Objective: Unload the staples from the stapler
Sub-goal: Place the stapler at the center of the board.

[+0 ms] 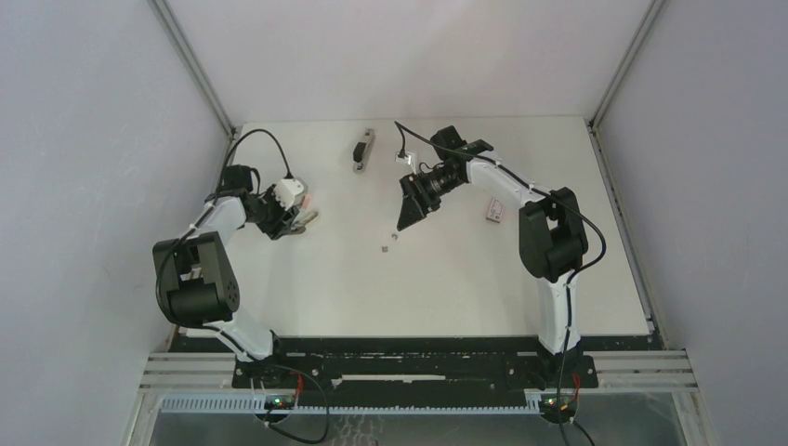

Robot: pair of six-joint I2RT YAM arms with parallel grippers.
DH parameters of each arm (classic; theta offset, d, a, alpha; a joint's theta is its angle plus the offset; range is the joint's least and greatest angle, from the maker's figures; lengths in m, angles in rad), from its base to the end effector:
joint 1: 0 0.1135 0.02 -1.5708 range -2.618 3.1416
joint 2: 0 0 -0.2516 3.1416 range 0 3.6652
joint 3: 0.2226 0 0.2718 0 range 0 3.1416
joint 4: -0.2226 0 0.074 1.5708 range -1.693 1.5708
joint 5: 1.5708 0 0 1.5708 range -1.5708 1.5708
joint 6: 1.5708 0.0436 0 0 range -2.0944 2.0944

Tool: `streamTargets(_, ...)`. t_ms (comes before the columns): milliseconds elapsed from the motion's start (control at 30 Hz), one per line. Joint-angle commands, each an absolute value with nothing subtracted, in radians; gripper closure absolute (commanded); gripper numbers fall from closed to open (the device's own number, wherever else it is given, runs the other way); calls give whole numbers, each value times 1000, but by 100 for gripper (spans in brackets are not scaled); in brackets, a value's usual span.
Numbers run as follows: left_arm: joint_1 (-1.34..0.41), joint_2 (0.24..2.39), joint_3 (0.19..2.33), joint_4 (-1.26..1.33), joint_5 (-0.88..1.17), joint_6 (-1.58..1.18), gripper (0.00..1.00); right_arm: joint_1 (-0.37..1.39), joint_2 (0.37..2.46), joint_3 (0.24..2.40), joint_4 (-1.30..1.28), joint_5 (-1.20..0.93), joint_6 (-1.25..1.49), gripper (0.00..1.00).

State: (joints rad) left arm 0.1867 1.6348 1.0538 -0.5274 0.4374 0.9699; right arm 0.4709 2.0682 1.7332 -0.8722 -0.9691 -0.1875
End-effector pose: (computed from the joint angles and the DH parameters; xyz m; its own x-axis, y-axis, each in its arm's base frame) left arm 0.3387 0.0452 0.1677 -0.4827 0.6692 -0.5649 0.7353 0.6601 0.1536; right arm 0.3805 0.2340 0.2119 -0.7217 -0.4858 -0.4930 -0.6642 0.2859 0.6907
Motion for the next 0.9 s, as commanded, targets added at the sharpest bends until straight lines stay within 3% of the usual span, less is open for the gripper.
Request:
streamTargets(0, 194, 1599, 1049, -489, 438, 954, 43, 469, 2019, 1747, -866, -976, -210, 32)
streamTargets(333, 194, 1605, 1033, -498, 405, 978, 44, 470, 2020, 1746, -866, -978, -211, 33)
streamTargets(700, 194, 1640, 1037, -544, 393, 1007, 53, 470, 2021, 1747, -866, -983, -211, 33)
streamTargets(867, 194, 1619, 1034, -545, 409, 1001, 51, 470, 2019, 1747, -865, -977, -214, 33)
